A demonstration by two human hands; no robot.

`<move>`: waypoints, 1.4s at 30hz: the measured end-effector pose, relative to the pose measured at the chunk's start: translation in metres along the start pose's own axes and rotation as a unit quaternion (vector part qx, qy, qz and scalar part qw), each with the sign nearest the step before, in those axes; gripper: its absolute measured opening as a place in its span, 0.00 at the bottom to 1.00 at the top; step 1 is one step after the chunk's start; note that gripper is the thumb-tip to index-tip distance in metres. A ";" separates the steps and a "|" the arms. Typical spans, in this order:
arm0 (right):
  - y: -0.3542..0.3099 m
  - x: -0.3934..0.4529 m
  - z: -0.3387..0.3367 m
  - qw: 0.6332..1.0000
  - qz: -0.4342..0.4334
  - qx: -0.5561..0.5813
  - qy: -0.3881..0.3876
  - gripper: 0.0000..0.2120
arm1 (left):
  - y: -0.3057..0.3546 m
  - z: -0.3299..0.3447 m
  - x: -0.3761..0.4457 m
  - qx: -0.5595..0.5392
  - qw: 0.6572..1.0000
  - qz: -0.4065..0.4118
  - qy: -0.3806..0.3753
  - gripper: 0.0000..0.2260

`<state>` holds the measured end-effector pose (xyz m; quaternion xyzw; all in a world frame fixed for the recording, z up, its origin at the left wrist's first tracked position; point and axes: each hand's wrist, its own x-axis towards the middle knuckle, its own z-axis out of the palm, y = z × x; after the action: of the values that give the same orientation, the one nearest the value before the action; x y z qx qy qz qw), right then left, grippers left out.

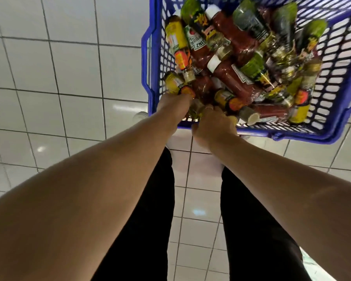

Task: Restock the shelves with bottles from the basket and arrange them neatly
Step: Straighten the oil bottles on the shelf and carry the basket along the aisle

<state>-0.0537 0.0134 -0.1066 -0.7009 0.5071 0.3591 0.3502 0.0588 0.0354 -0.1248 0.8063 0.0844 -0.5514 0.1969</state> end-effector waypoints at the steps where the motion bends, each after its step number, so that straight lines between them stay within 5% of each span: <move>1: -0.002 0.005 -0.001 1.000 0.010 0.012 -0.005 0.22 | 0.001 0.000 0.002 -0.033 0.999 -0.013 -0.017 0.16; 4: -0.005 0.017 -0.007 0.999 0.024 0.014 -0.027 0.16 | 0.005 0.002 0.012 -0.064 0.997 -0.015 -0.026 0.23; 7: -0.007 0.018 -0.010 0.999 0.027 -0.023 -0.042 0.18 | 0.009 0.007 0.020 0.021 0.999 0.026 -0.007 0.26; 21: 0.001 -0.039 -0.046 0.997 -0.056 -0.040 0.033 0.07 | 0.034 -0.008 0.022 0.221 0.972 0.058 0.048 0.14; 24: 0.009 -0.066 -0.067 0.995 -0.077 -0.037 0.057 0.20 | 0.029 -0.004 0.020 0.271 0.955 0.092 0.075 0.11; 32: 0.055 -0.095 -0.123 0.997 -0.060 0.043 0.000 0.18 | 0.010 0.013 0.017 0.272 0.942 0.142 0.136 0.19; 42: 0.106 -0.051 -0.146 0.983 -0.078 0.164 0.018 0.20 | -0.006 0.019 -0.023 0.210 0.948 0.140 0.193 0.16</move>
<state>-0.1461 -0.1138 -0.0033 -0.6775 0.5090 0.2300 0.4786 0.0318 0.0352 -0.1110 0.9242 -0.1108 -0.3570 0.0787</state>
